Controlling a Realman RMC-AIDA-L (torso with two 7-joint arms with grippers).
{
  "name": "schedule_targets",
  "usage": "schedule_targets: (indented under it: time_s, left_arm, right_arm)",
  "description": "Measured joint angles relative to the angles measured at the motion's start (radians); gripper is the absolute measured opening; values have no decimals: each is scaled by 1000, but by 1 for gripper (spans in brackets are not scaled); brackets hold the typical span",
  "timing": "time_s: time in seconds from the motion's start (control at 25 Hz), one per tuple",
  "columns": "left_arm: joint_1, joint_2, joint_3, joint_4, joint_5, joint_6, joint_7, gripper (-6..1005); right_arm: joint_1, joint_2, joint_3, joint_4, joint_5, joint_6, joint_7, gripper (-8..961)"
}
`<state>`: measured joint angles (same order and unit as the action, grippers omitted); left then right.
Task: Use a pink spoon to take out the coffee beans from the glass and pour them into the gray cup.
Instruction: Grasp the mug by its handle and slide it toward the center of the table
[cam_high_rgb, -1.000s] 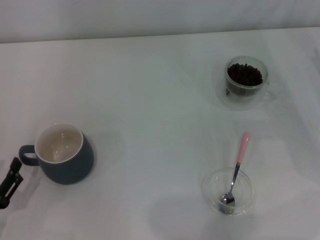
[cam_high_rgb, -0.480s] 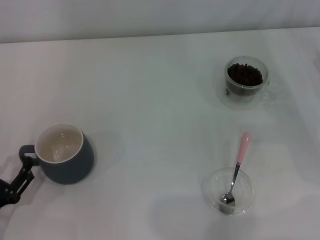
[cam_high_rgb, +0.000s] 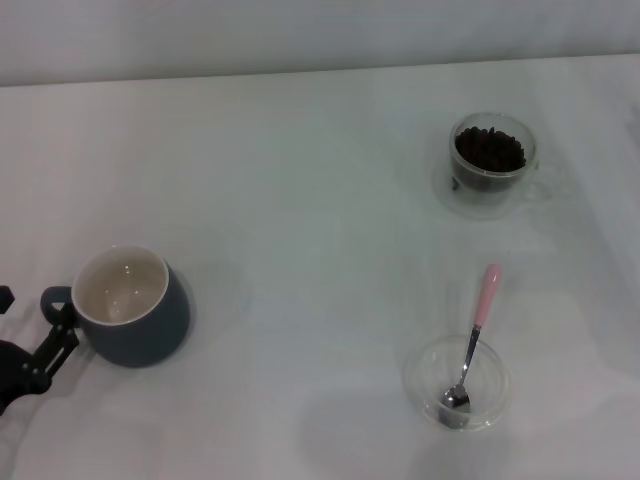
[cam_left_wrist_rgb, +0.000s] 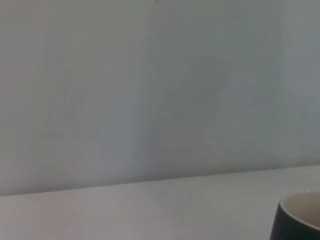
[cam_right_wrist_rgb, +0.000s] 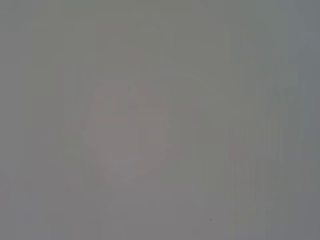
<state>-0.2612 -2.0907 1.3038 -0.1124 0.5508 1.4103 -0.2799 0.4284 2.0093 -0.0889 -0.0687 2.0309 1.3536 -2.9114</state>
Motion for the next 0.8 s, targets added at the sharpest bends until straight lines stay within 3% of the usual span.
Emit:
schedule_targets:
  time_s: [0.6, 0.8]
  left_arm:
    - [-36, 1, 0, 2, 18, -69, -2, 485]
    - [-41, 3, 0, 2, 18, -72, 4, 480]
  right_arm:
    - [-15, 0, 2, 13, 0, 8, 0, 870]
    - [-17, 0, 2, 15, 0, 10, 0, 870]
